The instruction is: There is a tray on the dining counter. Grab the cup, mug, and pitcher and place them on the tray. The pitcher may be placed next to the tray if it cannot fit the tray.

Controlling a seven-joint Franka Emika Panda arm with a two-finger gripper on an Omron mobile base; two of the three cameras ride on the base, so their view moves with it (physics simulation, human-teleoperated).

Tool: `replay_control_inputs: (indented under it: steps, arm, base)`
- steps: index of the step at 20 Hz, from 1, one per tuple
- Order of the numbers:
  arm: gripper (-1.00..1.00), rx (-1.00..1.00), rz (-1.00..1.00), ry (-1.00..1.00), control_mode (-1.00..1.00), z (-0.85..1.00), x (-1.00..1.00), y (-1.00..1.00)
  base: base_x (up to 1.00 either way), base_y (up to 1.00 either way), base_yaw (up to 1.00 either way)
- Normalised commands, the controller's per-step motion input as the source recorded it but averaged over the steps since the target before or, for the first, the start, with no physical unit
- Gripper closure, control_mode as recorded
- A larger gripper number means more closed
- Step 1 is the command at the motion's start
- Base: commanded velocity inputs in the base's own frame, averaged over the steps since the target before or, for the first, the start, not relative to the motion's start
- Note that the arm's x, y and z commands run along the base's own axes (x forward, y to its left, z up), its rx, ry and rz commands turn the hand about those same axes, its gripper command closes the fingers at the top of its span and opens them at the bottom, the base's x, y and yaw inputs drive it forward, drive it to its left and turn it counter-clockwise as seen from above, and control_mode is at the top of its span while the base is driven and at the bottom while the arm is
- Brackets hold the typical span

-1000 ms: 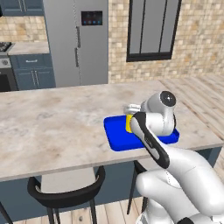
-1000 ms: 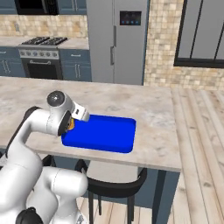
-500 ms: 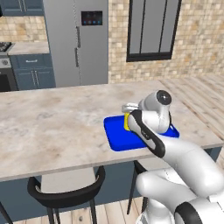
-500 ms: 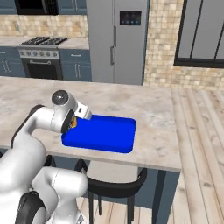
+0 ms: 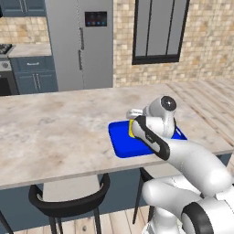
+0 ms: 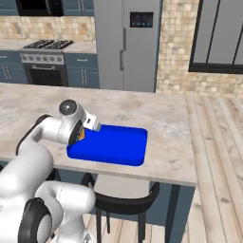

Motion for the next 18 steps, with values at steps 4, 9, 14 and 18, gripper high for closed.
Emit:
replay_control_inputs:
  steps: [4, 9, 14, 18]
  arm:
    - [1.00, 0.00, 0.00, 0.00, -1.00, -0.24, 0.06, 0.00]
    - [1.00, 0.00, 0.00, 0.00, -1.00, -0.21, 0.04, 0.00]
    - [1.00, 0.00, 0.00, 0.00, -1.00, -0.18, 0.05, 0.00]
    - [1.00, 0.00, 0.00, 0.00, -1.00, -0.18, 0.11, 0.00]
  base:
    - [0.00, 0.00, 0.00]
    - [0.00, 0.00, 0.00]
    - [0.00, 0.00, 0.00]
    - [0.00, 0.00, 0.00]
